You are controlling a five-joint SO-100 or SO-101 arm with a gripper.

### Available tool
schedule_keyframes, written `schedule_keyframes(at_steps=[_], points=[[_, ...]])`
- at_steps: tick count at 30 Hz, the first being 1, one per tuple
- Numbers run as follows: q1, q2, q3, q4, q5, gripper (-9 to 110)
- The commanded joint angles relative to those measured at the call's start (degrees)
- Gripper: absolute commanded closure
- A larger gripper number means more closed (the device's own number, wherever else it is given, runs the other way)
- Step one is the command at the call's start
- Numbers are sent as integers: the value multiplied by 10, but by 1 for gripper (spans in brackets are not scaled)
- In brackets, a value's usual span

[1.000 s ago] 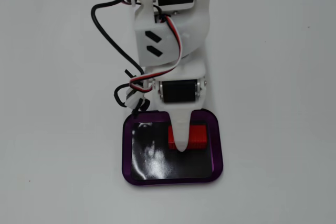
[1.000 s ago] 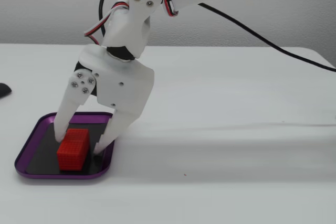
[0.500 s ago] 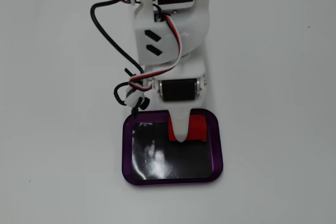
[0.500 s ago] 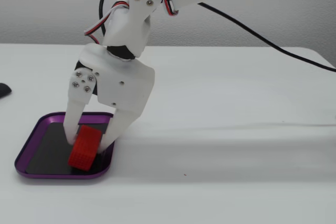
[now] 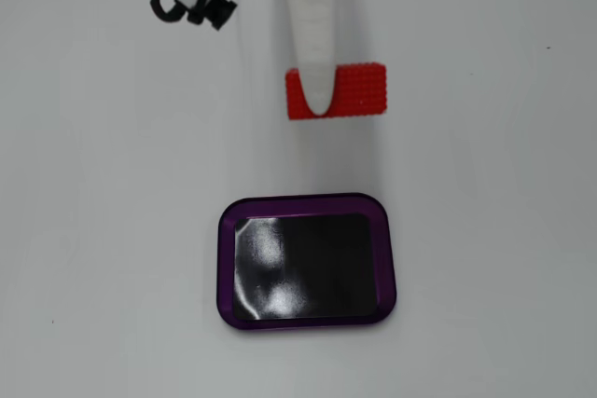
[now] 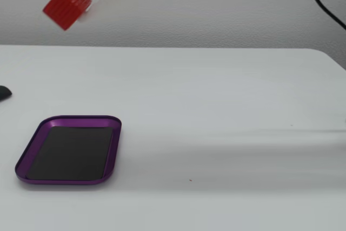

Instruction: Remove the cube from the box.

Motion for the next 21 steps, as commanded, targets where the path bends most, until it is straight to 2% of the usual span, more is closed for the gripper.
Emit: schedule_keyframes(at_steps=[1, 10, 21], points=[[4, 88, 105, -23, -21, 102], [6, 264, 519, -222, -27, 102], [7, 297, 748, -367, -28, 102]])
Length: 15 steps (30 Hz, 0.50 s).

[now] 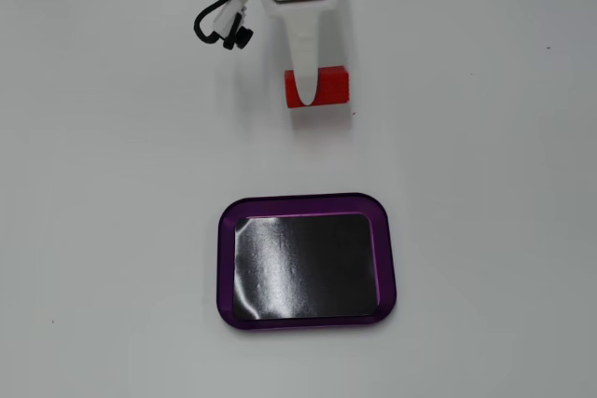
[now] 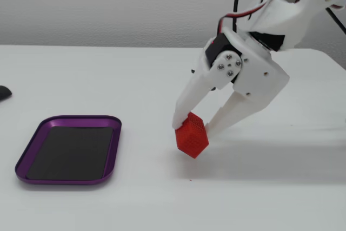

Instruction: Remove the cube from the box.

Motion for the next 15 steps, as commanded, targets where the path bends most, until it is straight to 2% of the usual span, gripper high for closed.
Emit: schedule_keyframes(at_steps=[1, 9, 15], points=[[4, 21, 38, -37, -4, 102], [4, 21, 66, -57, -4, 101], [4, 27, 71, -51, -3, 89]])
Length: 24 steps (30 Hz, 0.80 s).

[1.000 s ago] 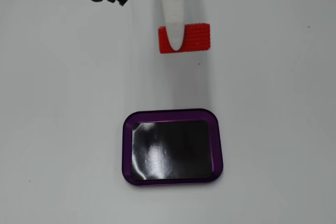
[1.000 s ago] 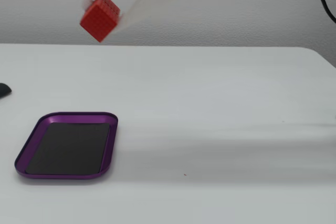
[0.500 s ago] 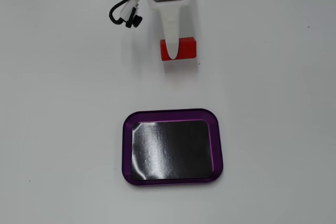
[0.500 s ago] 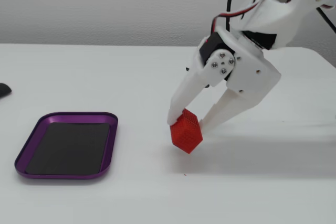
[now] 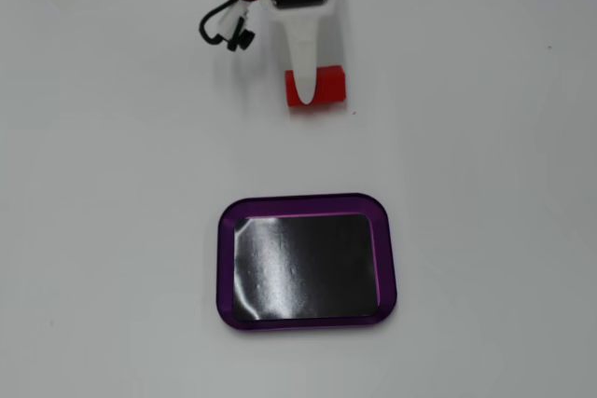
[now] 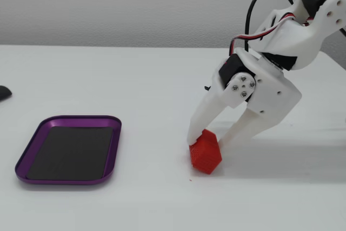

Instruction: Remove the cube from the box.

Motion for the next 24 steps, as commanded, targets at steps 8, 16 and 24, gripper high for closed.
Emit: schedule_keyframes(at_steps=[8, 16, 24], points=[[2, 21, -23, 33, -2, 86], [2, 175, -116, 163, 5, 86], [61, 429, -64, 180, 9, 85]])
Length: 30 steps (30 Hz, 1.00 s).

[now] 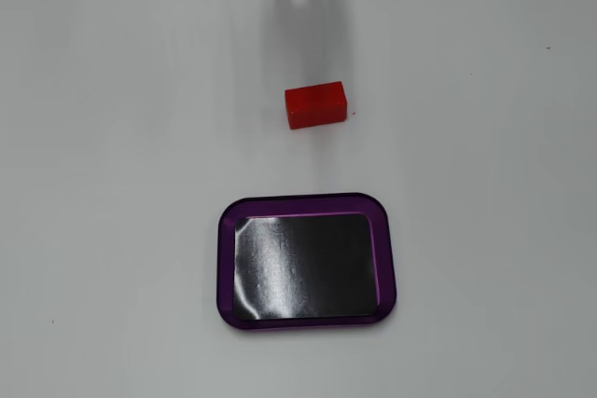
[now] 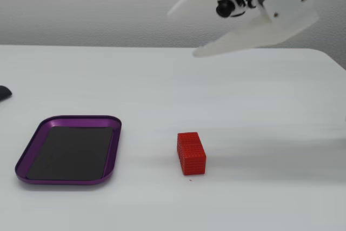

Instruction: Remove the cube from the box.

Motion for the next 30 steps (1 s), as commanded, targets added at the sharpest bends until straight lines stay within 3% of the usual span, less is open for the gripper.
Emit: schedule_keyframes(at_steps=[1, 12, 19, 30], points=[[40, 92, 43, -8, 4, 85], [98, 361, 244, 49, 4, 86], [40, 336, 285, 45, 7, 86], [-44, 336, 338, 37, 98, 86]])
